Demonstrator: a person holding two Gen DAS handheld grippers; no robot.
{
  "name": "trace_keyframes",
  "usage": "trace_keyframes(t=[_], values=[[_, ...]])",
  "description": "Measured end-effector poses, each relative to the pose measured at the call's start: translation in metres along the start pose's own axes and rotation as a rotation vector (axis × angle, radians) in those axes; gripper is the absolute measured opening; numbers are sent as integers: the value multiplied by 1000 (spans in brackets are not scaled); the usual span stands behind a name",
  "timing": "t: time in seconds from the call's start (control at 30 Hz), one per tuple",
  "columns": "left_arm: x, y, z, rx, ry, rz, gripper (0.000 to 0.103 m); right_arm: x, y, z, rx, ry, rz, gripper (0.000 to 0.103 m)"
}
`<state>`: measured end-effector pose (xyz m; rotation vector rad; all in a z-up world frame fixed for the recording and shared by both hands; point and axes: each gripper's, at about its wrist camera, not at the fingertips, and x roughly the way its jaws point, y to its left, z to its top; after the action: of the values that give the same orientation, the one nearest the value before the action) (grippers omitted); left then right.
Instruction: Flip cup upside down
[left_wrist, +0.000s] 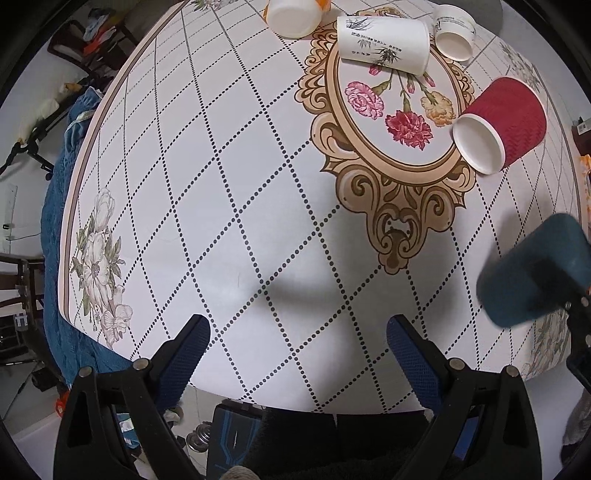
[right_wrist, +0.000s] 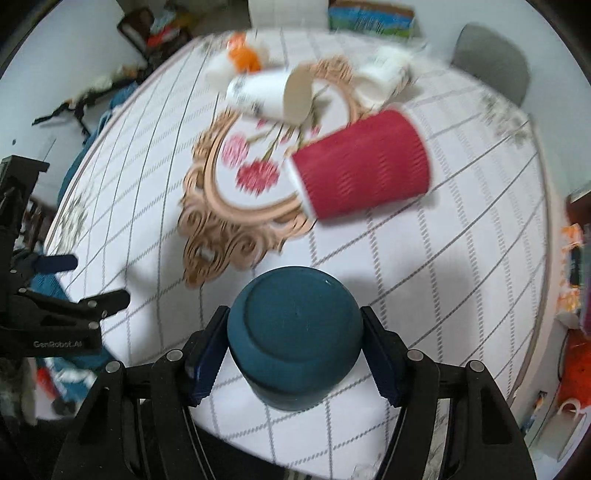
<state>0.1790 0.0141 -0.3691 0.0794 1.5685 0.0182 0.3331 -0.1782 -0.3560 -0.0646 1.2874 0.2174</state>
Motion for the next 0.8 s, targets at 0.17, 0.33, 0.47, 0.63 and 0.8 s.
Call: trace_keyframes(t=[0.17, 0.33, 0.47, 0.63, 0.8], values=[[0, -5, -2, 23, -5, 14, 98, -3, 8, -11, 0, -127, -68, 70], [0, -6, -6, 42, -13, 14, 98, 5, 19, -22, -10, -145, -89, 70], [-5, -10, -11, 54, -26, 10, 98, 6, 19, -24, 22, -126, -79, 71], [-15, -9, -12, 59, -51, -3, 98, -1, 19, -27, 90, -103, -65, 85], [-42, -12, -20, 82, -119, -14, 99, -30, 16, -37, 197, -111, -99, 93]])
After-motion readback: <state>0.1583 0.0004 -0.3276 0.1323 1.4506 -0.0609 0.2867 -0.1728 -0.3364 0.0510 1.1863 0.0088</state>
